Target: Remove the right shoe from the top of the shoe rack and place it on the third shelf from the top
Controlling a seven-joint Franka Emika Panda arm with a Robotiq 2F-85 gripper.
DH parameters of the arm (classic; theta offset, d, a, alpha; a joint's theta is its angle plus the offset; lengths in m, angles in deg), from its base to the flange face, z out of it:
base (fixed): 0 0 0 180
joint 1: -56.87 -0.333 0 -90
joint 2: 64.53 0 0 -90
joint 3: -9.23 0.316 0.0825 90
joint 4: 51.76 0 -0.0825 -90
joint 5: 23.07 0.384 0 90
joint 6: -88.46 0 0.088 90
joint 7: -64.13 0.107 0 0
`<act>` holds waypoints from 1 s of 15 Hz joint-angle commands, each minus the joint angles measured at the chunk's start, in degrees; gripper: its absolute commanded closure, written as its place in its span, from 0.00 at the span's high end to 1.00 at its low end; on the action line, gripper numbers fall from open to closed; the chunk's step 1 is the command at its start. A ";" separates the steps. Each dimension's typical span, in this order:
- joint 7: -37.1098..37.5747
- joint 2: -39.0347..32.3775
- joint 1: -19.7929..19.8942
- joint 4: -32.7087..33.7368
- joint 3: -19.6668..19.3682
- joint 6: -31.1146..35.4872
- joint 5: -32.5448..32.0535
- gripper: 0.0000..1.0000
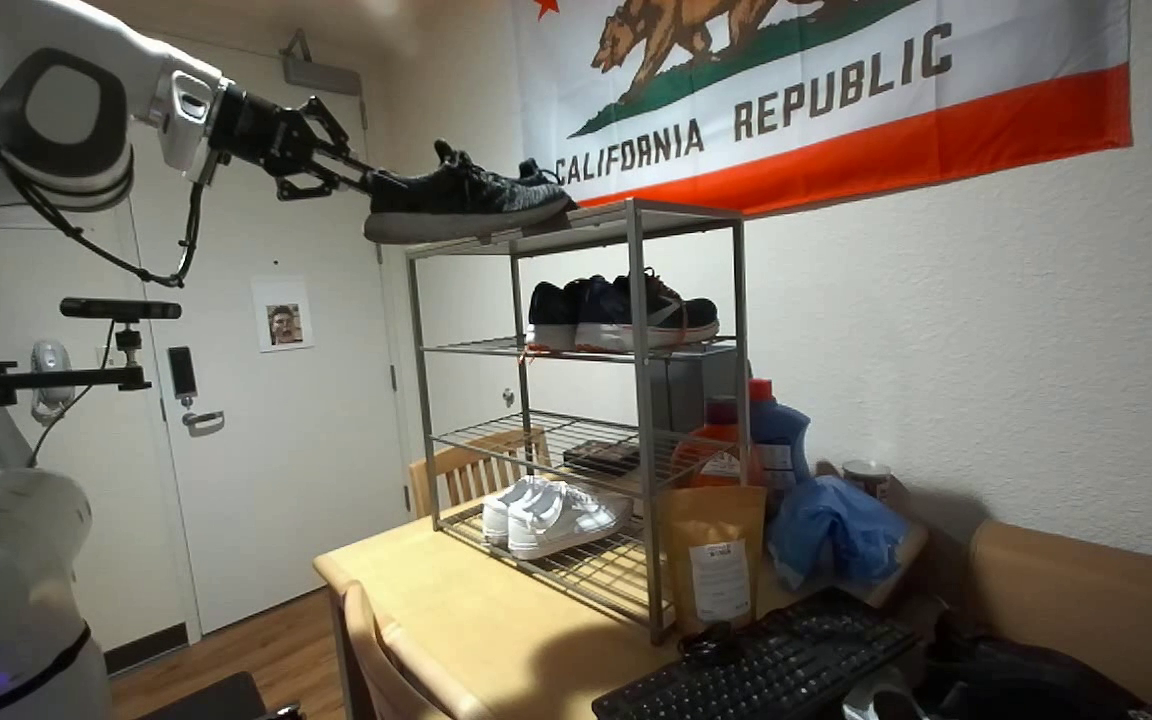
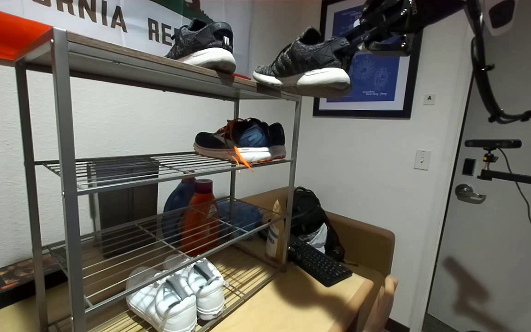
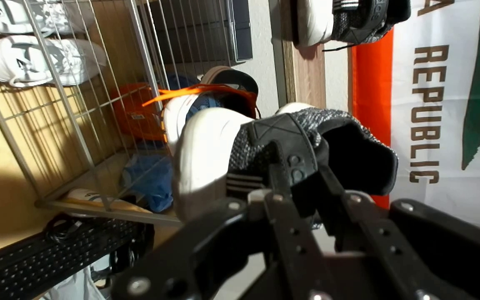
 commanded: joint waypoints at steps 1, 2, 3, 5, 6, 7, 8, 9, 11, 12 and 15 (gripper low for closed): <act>-0.37 1.55 -0.21 -0.45 0.15 -1.06 1.22 0.06; -0.36 1.67 -0.25 -0.48 0.16 -1.08 1.25 0.06; -0.36 1.75 -0.28 -0.50 0.15 -1.11 1.28 0.06; -0.36 2.00 -0.44 -0.51 0.13 -1.23 1.34 0.06; -0.38 2.13 -0.53 -0.50 0.10 -1.28 1.37 0.06; -0.40 2.29 -0.58 -0.51 0.05 -1.37 1.38 0.06; -0.44 2.43 -0.66 -0.52 -0.03 -1.50 1.41 0.06; -0.58 2.57 -0.77 -0.55 -0.14 -1.67 1.40 0.06; -0.70 2.92 -0.92 -0.61 -0.32 -2.03 1.44 0.06; -0.71 3.12 -0.94 -0.66 -0.37 -2.27 1.46 0.06; -0.73 3.76 -0.97 -0.72 -0.45 -3.21 1.49 0.06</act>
